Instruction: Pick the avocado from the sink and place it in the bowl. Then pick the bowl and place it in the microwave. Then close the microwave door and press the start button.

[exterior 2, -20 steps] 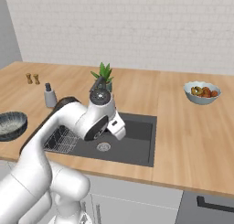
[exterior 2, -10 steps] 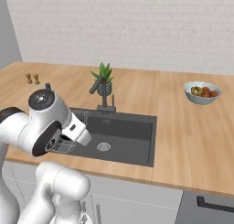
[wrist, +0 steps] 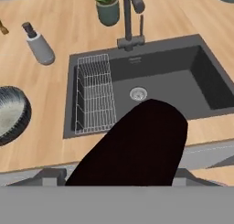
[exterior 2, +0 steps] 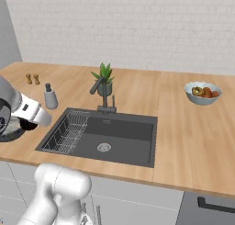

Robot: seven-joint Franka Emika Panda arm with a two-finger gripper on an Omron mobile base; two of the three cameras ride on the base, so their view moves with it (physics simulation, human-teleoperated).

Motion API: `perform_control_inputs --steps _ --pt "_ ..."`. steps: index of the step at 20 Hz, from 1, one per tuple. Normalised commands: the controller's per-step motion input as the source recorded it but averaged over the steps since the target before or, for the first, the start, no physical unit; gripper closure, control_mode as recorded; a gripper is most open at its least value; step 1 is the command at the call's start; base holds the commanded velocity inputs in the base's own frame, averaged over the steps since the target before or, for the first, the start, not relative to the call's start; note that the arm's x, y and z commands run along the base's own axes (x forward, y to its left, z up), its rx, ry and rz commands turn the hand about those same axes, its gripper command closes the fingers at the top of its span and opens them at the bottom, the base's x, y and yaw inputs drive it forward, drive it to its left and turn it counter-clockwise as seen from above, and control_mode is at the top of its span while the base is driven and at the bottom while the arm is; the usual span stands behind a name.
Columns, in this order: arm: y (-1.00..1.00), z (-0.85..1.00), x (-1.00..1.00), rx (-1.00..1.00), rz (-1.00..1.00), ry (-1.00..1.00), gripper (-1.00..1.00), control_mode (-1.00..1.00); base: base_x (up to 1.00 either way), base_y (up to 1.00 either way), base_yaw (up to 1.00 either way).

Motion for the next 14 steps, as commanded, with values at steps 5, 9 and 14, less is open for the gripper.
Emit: perform_control_inputs --steps 5,9,14 --pt "1.00 0.05 0.31 -0.06 0.28 0.21 1.00 -1.00 0.00 0.00 0.00" --pt "1.00 -0.37 0.68 0.00 0.28 0.18 1.00 -1.00 0.00 0.00 0.00" --pt "1.00 -0.66 0.84 -0.06 0.23 0.11 1.00 -1.00 0.00 0.00 0.00"
